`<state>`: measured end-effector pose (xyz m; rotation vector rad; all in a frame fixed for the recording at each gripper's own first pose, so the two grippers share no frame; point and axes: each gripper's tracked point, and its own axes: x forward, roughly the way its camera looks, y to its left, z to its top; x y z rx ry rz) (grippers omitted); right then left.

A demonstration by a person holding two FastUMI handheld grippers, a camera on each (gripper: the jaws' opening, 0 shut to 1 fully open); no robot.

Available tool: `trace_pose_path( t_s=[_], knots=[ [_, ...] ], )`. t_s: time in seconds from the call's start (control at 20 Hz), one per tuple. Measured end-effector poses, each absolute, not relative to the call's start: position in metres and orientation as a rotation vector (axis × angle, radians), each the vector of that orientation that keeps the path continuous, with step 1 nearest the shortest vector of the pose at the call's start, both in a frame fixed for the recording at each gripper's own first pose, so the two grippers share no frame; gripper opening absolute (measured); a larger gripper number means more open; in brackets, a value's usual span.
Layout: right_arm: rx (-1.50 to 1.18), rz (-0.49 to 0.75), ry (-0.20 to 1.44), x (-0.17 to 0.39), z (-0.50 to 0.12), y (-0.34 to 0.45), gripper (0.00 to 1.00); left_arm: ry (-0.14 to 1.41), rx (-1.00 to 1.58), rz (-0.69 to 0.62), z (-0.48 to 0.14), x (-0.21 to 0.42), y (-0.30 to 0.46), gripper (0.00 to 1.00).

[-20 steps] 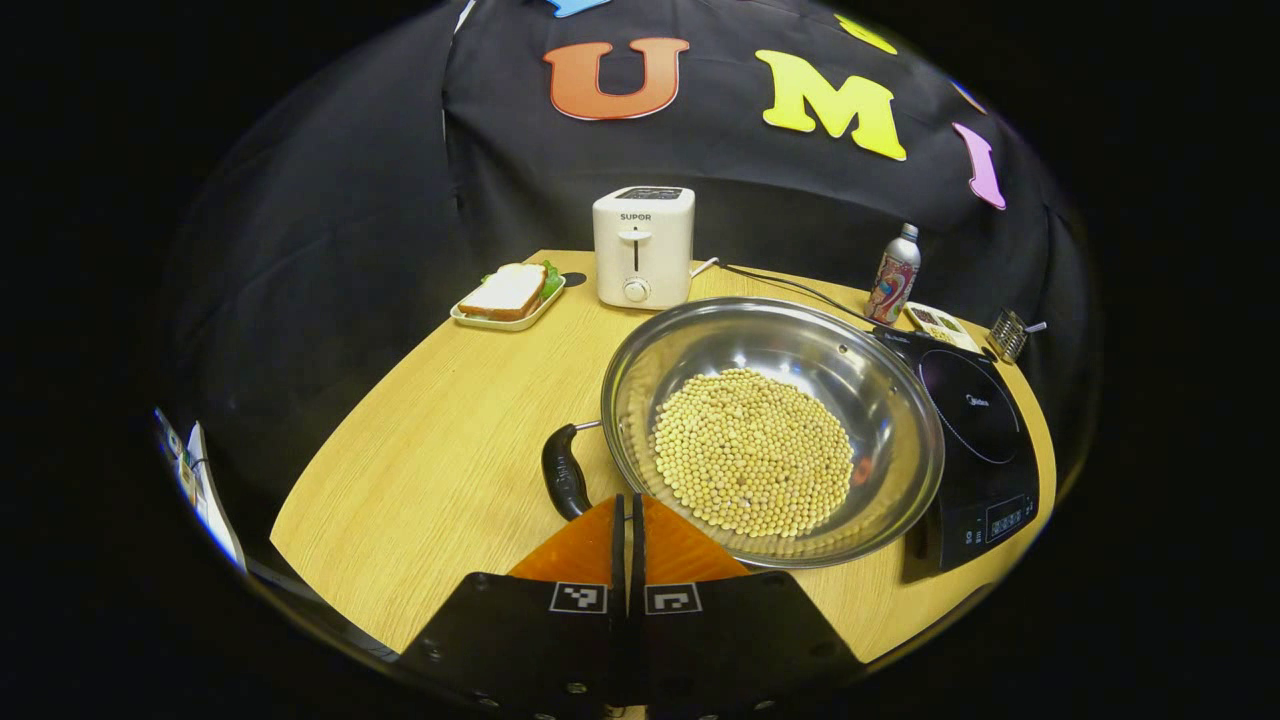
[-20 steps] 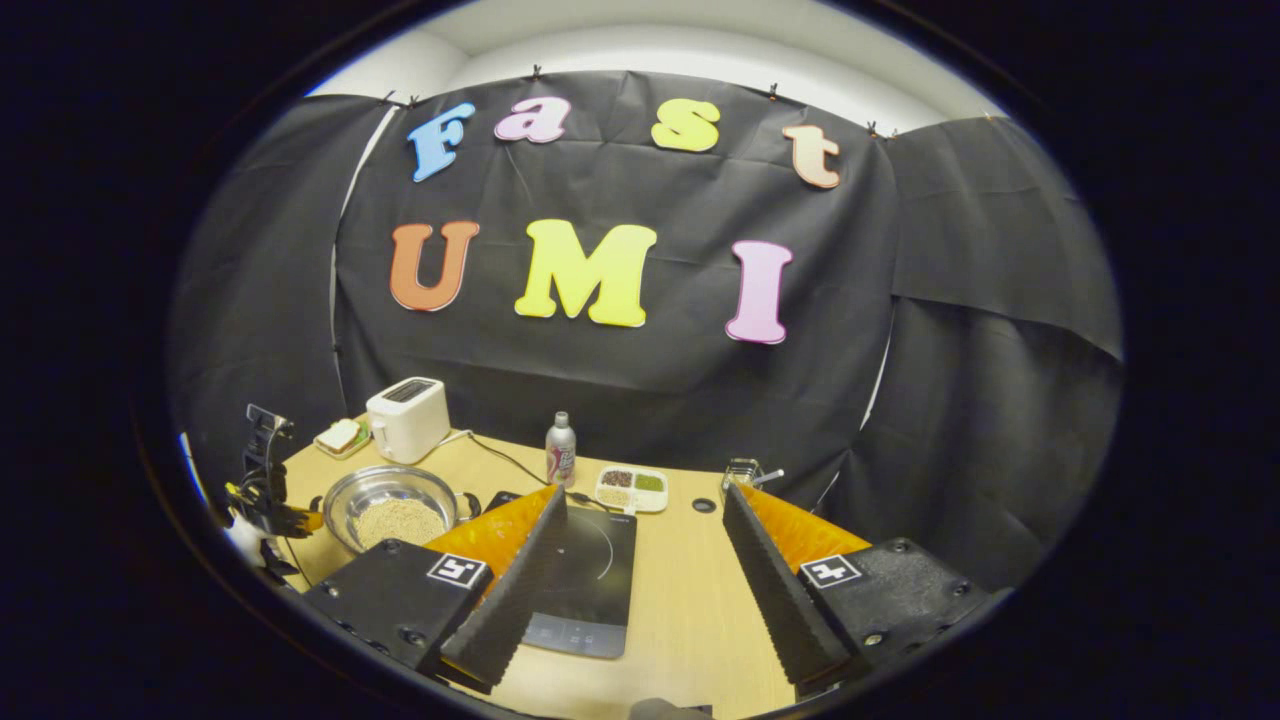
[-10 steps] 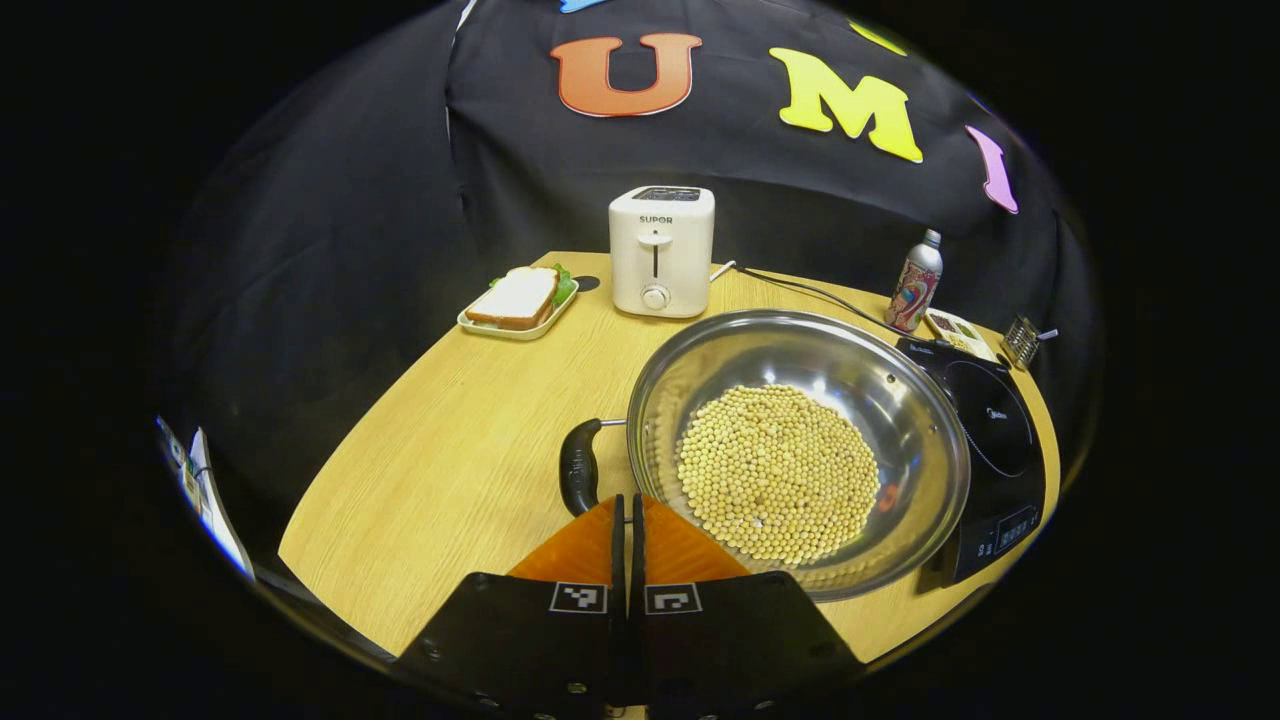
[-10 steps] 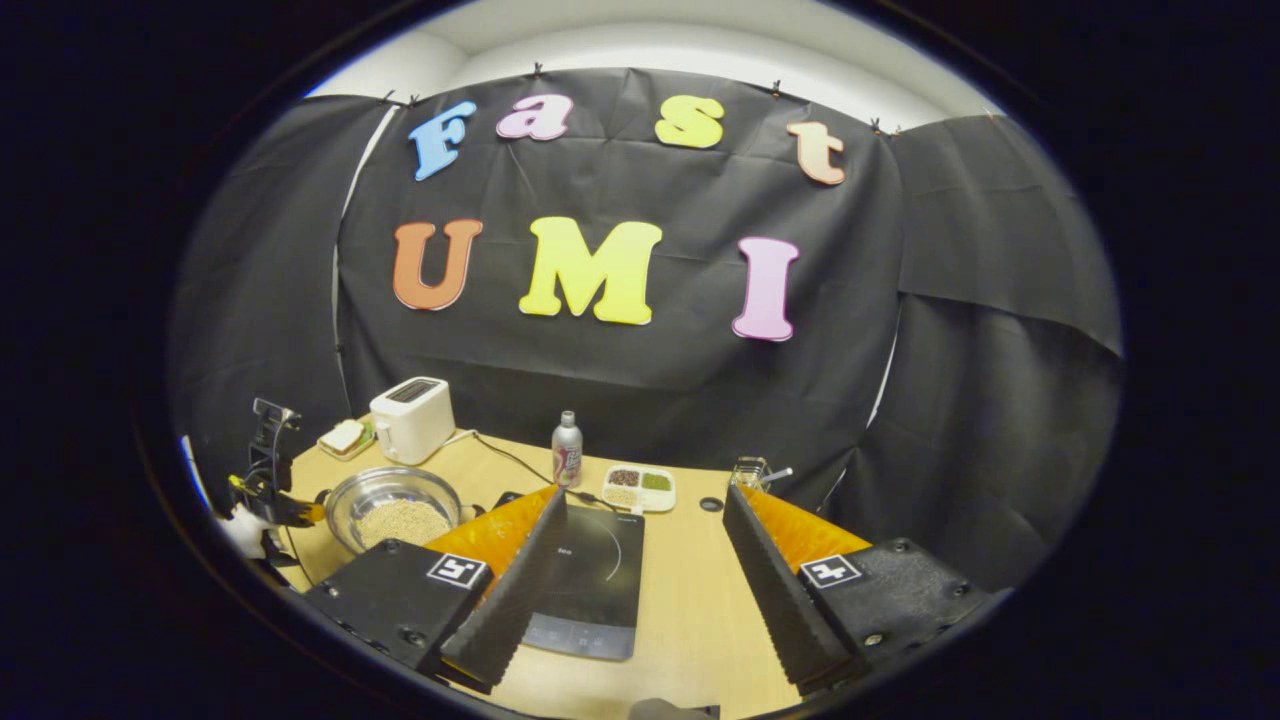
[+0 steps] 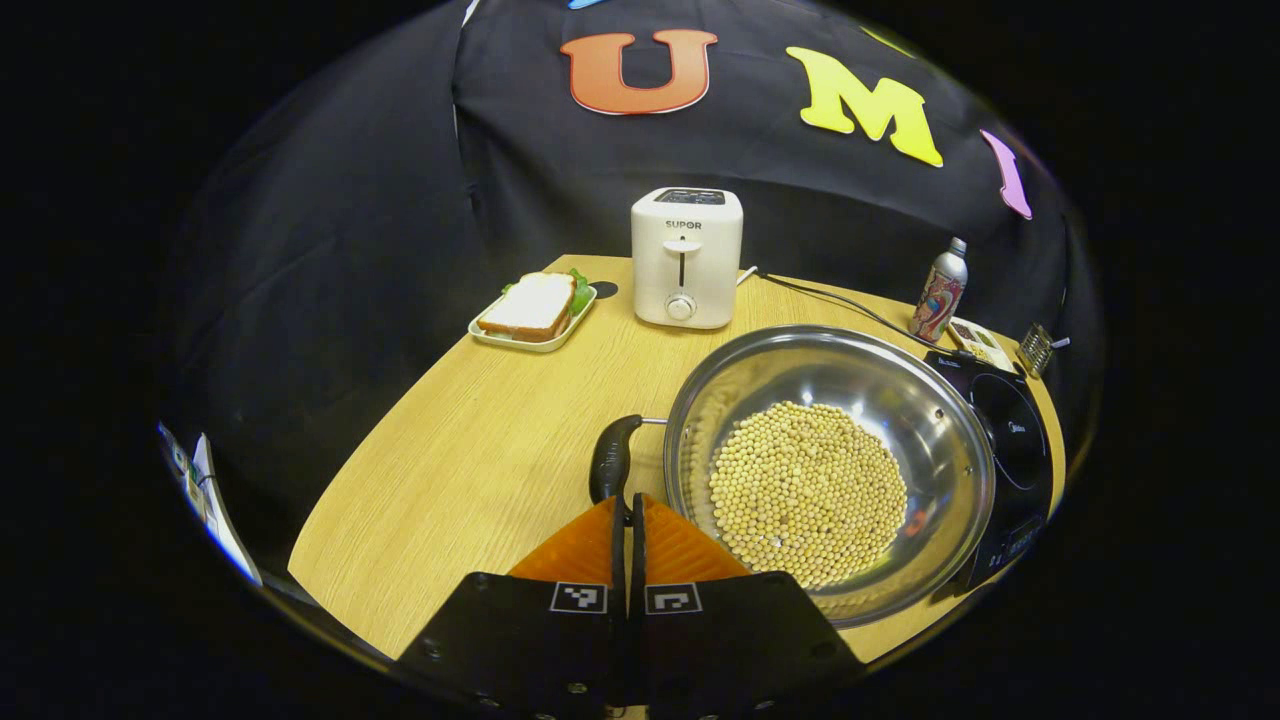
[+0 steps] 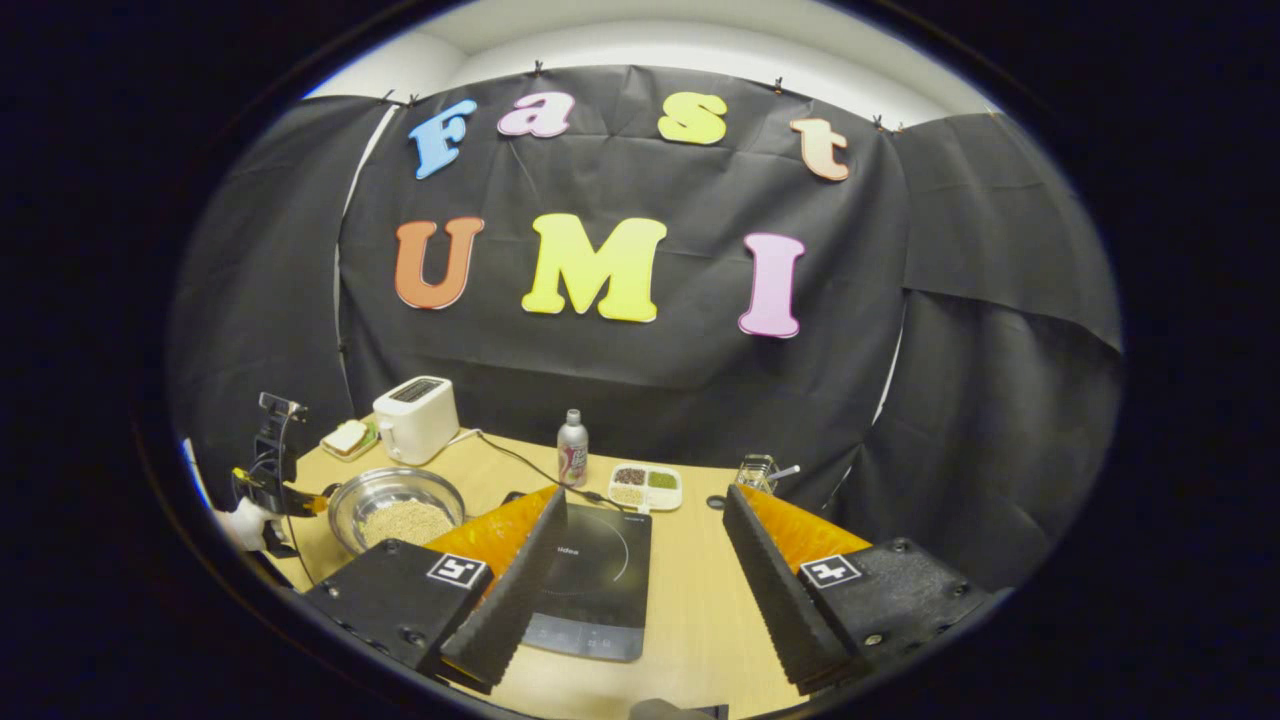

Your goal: First push the handle of the pot to place it horizontally, then grasp the pot with both hands and set it on the induction cooktop.

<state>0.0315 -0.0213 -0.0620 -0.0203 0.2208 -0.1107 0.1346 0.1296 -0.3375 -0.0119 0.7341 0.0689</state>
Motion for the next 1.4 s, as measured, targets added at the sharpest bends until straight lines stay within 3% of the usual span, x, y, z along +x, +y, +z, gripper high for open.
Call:
trace_pose_path(
  t_s=[0.5,0.55,0.6,0.9,1.2,1.25,1.3,1.35,1.4],
  knots=[
    [-0.032,-0.105,0.218,0.029,-0.057,-0.016,0.97,0.727,-0.027,0.053,-0.338,0.157,0.136,0.0],
    [-0.035,-0.103,0.218,0.028,-0.056,-0.015,0.97,0.726,-0.031,0.053,-0.338,0.159,0.137,0.1],
    [-0.037,-0.102,0.221,0.028,-0.057,-0.014,0.97,0.724,-0.034,0.055,-0.338,0.161,0.137,0.0],
    [-0.04,-0.106,0.23,0.023,-0.062,-0.015,0.97,0.73,-0.023,0.049,-0.339,0.169,0.139,0.0],
    [-0.035,-0.091,0.21,0.006,-0.063,-0.02,0.97,0.699,-0.093,0.182,-0.307,0.124,0.165,0.0],
    [-0.032,-0.082,0.204,0.003,-0.064,-0.021,0.97,0.676,-0.093,0.195,-0.296,0.112,0.168,0.1],
    [-0.024,-0.072,0.203,0.002,-0.067,-0.022,0.97,0.649,-0.083,0.21,-0.284,0.1,0.173,0.11],
    [-0.017,-0.053,0.211,0.0,-0.072,-0.021,0.97,0.62,-0.064,0.221,-0.27,0.09,0.177,0.0],
    [-0.012,-0.03,0.212,-0.002,-0.078,-0.017,0.97,0.602,-0.046,0.212,-0.261,0.081,0.177,0.0]
  ],
)
